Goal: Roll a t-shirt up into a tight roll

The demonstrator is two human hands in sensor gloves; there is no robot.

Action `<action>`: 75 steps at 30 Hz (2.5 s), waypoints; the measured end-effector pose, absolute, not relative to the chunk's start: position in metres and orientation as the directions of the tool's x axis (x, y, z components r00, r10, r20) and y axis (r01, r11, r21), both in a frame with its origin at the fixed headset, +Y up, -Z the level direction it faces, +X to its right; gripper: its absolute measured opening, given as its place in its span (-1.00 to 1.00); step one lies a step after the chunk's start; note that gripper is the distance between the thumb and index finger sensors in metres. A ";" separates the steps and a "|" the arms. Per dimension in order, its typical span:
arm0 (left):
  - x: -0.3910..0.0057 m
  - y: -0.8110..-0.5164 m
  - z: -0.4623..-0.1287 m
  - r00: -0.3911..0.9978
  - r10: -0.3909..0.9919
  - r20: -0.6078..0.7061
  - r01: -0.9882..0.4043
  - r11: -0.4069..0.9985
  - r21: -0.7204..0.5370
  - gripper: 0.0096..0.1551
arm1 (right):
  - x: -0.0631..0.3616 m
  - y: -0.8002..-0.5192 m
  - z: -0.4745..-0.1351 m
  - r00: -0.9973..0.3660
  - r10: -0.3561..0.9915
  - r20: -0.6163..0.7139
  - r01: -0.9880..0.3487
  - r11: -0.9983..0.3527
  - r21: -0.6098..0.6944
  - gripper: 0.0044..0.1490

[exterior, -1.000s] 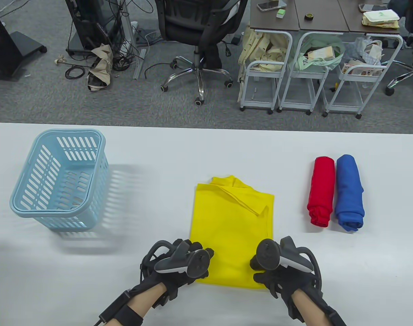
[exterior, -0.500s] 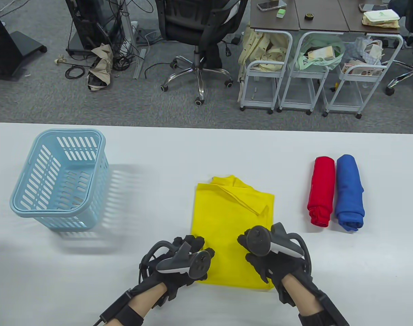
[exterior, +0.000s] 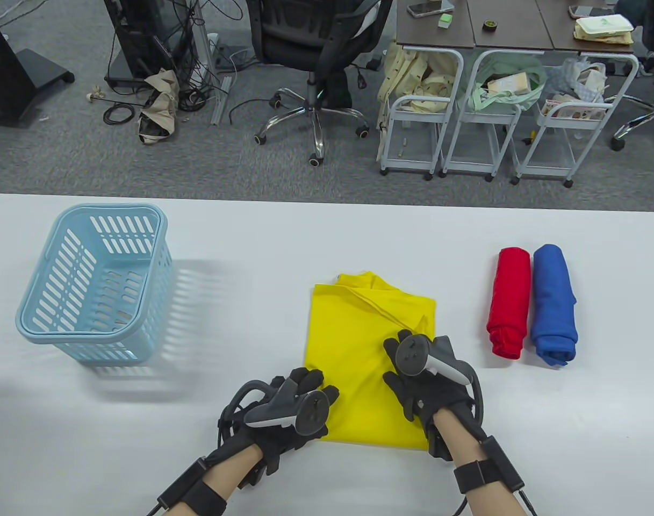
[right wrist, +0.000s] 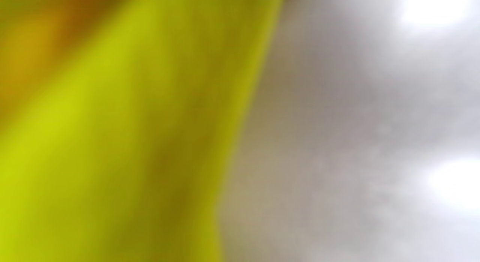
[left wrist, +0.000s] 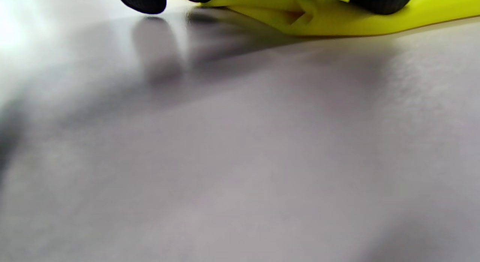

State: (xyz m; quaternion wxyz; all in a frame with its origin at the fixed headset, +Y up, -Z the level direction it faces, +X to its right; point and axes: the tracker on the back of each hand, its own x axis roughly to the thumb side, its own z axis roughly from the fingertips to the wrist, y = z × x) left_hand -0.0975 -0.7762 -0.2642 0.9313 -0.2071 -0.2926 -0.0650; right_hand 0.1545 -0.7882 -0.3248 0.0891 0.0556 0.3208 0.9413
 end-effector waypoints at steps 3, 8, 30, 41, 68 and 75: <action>-0.098 -0.777 -0.264 0.821 0.000 0.571 0.244 0.905 -0.349 -0.18 | 0.160 -0.764 -0.314 -0.992 0.114 0.046 -0.065 -0.802 0.594 -0.03; -0.095 -0.778 -0.264 0.823 -0.030 0.567 0.268 0.901 -0.341 -0.18 | 0.154 -0.735 -0.273 -0.972 0.121 0.200 -0.002 -0.860 0.511 -0.03; -0.093 -0.758 -0.250 0.746 -0.041 0.665 0.246 0.945 -0.217 -0.13 | 0.153 -0.750 -0.251 -0.955 -0.014 0.295 0.151 -0.882 0.446 -0.08; -0.085 -0.759 -0.249 0.744 -0.130 0.655 0.285 0.949 -0.137 -0.41 | 0.156 -0.751 -0.255 -0.960 0.022 0.280 0.106 -0.895 0.434 -0.28; -0.090 -0.743 -0.242 0.742 0.080 0.665 0.069 0.978 -0.195 -0.44 | 0.175 -0.753 -0.265 -0.963 0.225 0.149 -0.113 -0.836 0.537 -0.51; -0.081 -0.760 -0.242 0.739 -0.044 0.672 0.227 0.956 -0.187 -0.24 | 0.190 -0.728 -0.259 -0.997 -0.078 0.017 0.079 -0.927 0.366 -0.40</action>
